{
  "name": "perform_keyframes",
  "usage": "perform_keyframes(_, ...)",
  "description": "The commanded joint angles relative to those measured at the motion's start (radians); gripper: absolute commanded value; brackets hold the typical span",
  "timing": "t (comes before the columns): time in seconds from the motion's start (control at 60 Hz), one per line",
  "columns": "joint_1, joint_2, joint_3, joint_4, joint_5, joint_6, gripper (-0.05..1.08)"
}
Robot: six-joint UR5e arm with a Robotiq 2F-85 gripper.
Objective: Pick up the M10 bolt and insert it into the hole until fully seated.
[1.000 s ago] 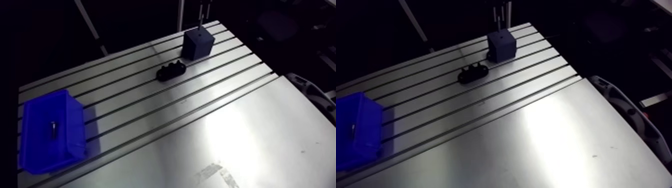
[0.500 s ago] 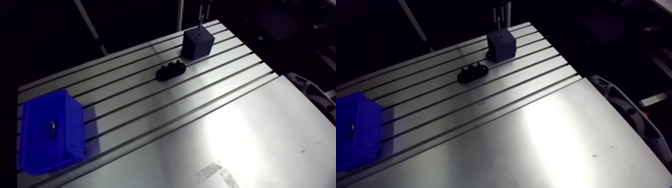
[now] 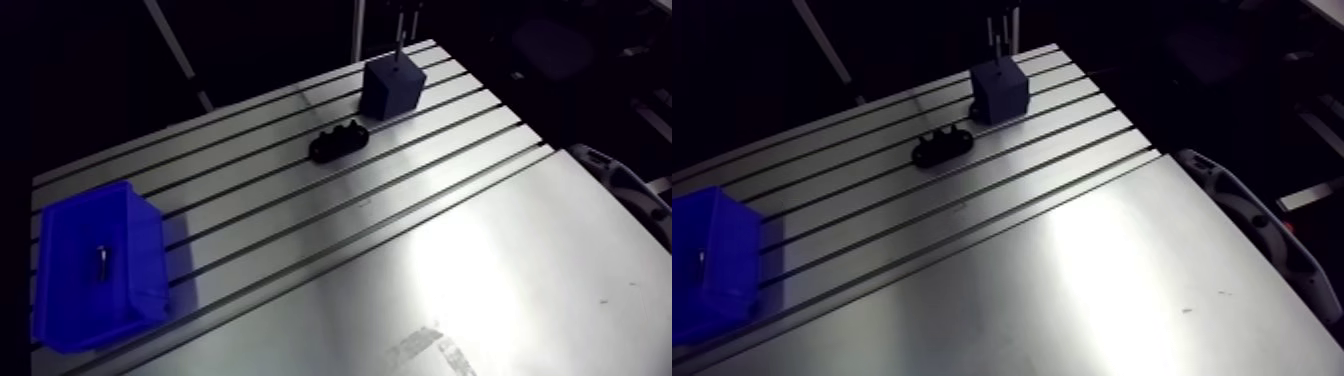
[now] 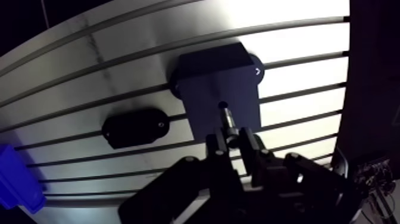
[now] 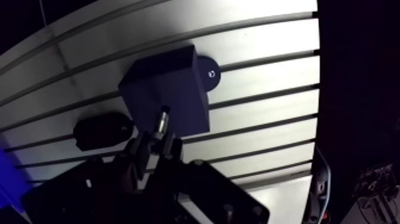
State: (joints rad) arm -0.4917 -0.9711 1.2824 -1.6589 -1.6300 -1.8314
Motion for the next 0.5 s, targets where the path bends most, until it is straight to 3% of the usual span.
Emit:
perform_keyframes(0.017,-0.001,-0.001,0.007,-0.003,0.002,0.001,1.08)
perform_keyframes(0.5,-0.005,-0.001,0.019,-0.005,0.002,0.001,1.08)
